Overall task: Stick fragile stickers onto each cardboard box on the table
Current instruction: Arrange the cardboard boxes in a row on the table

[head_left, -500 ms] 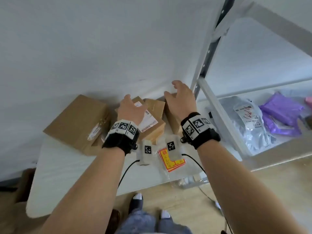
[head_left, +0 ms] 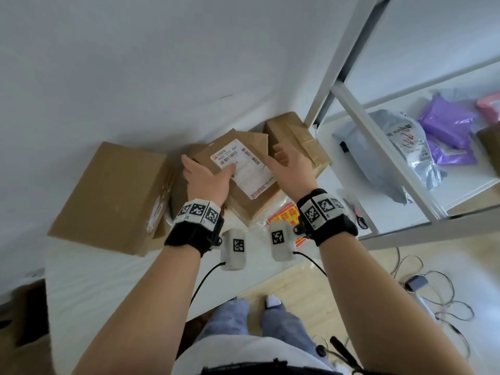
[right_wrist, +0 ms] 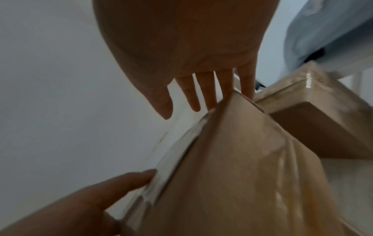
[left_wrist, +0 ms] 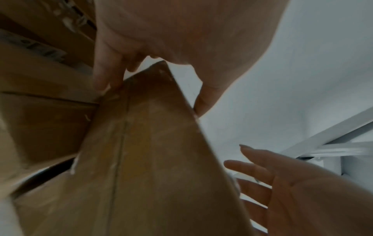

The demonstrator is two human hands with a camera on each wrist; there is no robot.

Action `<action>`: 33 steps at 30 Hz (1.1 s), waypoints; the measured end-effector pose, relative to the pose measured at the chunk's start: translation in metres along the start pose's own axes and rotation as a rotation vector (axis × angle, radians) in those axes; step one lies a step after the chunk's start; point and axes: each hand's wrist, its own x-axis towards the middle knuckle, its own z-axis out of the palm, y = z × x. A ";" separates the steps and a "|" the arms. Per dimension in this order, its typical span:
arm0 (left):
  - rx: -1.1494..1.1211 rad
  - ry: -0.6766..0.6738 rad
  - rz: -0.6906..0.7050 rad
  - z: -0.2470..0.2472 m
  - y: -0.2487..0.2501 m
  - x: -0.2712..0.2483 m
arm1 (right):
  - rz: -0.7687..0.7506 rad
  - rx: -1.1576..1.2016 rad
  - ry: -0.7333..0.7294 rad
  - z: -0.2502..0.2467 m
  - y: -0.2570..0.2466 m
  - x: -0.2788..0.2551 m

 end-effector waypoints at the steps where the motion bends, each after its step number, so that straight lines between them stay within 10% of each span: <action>1: -0.024 -0.020 -0.010 0.000 -0.002 0.002 | 0.016 0.005 -0.002 0.003 0.001 -0.002; 14: 0.122 -0.398 0.159 0.013 -0.014 0.000 | 0.138 0.098 0.051 0.012 0.034 -0.020; 33: 0.114 -0.333 0.257 0.041 0.006 -0.010 | 0.167 0.215 0.068 -0.020 0.065 -0.026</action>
